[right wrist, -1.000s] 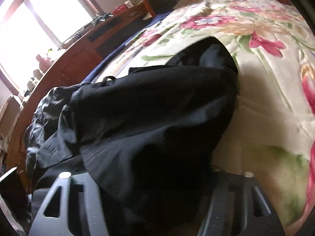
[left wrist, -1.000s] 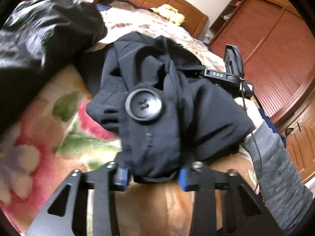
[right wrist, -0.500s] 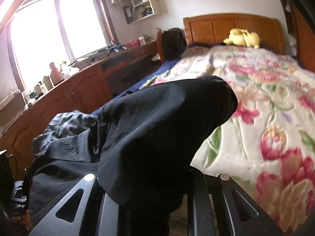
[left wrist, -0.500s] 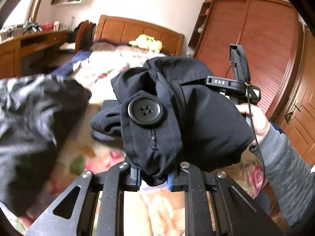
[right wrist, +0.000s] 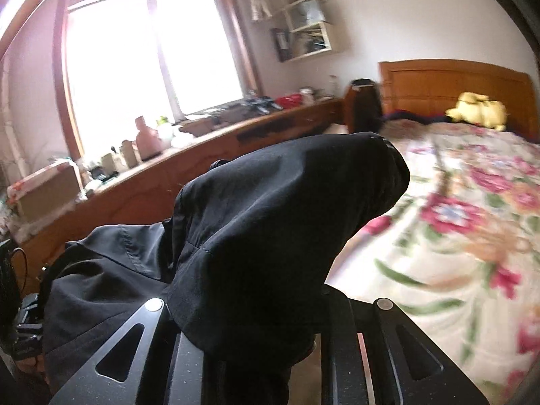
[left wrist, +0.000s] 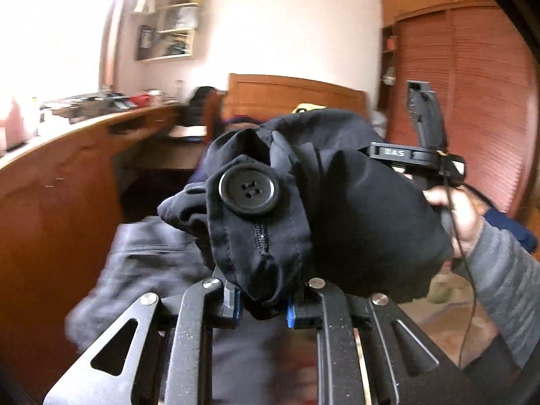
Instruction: Fold large clothes
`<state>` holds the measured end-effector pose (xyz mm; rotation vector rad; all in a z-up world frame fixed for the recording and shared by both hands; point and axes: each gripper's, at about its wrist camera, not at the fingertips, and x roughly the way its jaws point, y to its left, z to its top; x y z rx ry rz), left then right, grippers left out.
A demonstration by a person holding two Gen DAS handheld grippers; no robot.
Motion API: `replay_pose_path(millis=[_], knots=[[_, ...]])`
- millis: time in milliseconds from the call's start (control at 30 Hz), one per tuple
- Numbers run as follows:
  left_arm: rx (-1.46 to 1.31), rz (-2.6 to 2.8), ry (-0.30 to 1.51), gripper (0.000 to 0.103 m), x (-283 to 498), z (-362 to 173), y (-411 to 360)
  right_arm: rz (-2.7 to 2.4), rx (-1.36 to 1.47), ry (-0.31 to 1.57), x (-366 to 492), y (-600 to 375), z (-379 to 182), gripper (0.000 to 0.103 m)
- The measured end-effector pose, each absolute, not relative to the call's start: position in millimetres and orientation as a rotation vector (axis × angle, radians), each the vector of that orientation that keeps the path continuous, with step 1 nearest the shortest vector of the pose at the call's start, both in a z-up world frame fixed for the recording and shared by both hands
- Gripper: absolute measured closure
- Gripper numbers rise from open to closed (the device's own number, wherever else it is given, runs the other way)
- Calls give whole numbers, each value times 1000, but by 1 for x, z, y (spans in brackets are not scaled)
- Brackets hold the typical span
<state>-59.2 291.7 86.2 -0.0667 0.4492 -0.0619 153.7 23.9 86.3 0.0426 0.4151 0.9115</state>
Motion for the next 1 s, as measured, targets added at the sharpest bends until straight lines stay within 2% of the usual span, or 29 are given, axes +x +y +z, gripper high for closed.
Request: replay_pose_path(millis=[167, 267, 367, 433, 467, 533, 800, 933, 1000], knots=[[-65, 70, 474, 84, -59, 72, 360, 993, 88, 425, 162, 97, 62, 85], [-74, 122, 541, 84, -53, 46, 385, 988, 67, 533, 177, 132, 26, 84], [-112, 126, 595, 83, -46, 17, 399, 915, 0, 633, 185, 144, -6, 75], [-136, 120, 598, 81, -43, 8, 402, 917, 12, 681, 194, 134, -16, 65], [-141, 119, 595, 80, -42, 6, 402, 935, 34, 715, 198, 127, -17, 61], [-136, 125, 589, 80, -41, 5, 401, 918, 37, 728, 201, 110, -12, 47], [-129, 143, 579, 76, -78, 9, 392, 911, -178, 667, 174, 90, 21, 42], [-113, 168, 537, 62, -100, 23, 384, 911, -202, 700, 187, 92, 20, 37], [-92, 178, 502, 59, -112, 34, 379, 918, -170, 699, 177, 81, 25, 36]])
